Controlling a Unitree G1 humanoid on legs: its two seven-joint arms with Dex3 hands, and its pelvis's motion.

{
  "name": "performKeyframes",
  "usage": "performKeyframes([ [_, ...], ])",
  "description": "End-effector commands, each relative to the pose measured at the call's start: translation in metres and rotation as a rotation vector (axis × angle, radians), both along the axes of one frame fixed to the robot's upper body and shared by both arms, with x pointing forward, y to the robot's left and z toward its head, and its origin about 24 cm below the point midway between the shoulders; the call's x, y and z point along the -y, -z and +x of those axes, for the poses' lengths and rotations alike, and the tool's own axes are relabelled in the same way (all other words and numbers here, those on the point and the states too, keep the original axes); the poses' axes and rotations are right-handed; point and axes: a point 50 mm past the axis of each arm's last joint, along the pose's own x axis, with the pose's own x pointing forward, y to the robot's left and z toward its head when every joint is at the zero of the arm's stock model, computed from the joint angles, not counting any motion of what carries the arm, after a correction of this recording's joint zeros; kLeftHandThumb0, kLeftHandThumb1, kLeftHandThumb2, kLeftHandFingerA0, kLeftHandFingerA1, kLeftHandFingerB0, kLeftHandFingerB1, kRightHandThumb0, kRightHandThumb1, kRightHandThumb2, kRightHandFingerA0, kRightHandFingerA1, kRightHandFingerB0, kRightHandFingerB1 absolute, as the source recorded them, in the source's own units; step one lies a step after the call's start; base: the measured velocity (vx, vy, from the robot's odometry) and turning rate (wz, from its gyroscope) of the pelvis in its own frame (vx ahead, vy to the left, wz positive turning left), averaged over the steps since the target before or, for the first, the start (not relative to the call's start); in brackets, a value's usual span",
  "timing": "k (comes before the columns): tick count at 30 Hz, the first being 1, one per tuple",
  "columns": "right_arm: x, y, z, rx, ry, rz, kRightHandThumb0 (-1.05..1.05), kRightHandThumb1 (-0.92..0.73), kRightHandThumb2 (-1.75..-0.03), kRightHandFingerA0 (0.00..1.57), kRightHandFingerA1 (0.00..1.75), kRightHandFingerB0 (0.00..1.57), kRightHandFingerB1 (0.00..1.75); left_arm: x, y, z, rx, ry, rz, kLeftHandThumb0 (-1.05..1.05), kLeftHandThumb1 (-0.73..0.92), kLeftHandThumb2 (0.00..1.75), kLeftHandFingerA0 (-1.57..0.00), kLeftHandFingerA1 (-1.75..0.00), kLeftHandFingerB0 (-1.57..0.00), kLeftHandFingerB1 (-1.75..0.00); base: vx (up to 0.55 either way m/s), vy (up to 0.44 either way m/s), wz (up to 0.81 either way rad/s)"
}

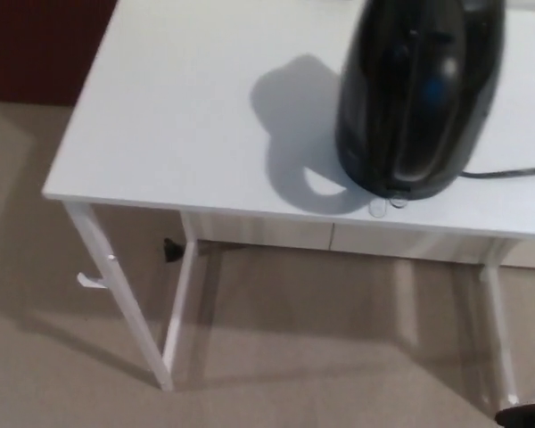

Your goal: The robot walk towards a table in front and click the button on the base of the boilling pot using its left middle finger

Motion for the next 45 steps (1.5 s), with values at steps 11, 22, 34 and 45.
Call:
performKeyframes([
  [11,0.004,0.003,-0.005,-0.037,-0.006,0.0,-0.21,-0.39,-0.51,0.93,0.58,0.76,0.55,-0.005,0.002,-0.008,-0.008,-0.017,0.004,-0.2,0.63,0.58,-0.45,-0.41,-0.34,-0.34,0.07,0.011,0.04],
  [22,0.004,0.003,-0.006,-0.041,-0.012,-0.004,-0.21,-0.39,-0.51,0.93,0.58,0.79,0.55,0.014,0.002,-0.012,0.04,0.077,0.023,-0.26,0.6,0.58,-0.46,-0.39,-0.36,-0.34,0.04,-0.094,0.04],
  [34,0.001,0.001,-0.001,-0.034,-0.034,-0.01,-0.22,-0.39,-0.51,0.9,0.56,0.77,0.54,0.073,-0.003,-0.005,0.157,0.362,0.01,-0.25,0.58,0.57,-0.46,-0.38,-0.37,-0.34,0.05,-0.164,0.04],
  [45,0.0,0.002,-0.004,-0.037,-0.044,-0.008,-0.23,-0.38,-0.51,0.92,0.56,0.78,0.54,0.084,-0.008,-0.005,0.174,0.412,0.002,-0.28,0.6,0.58,-0.45,-0.37,-0.36,-0.33,0.03,0.08,0.01],
])
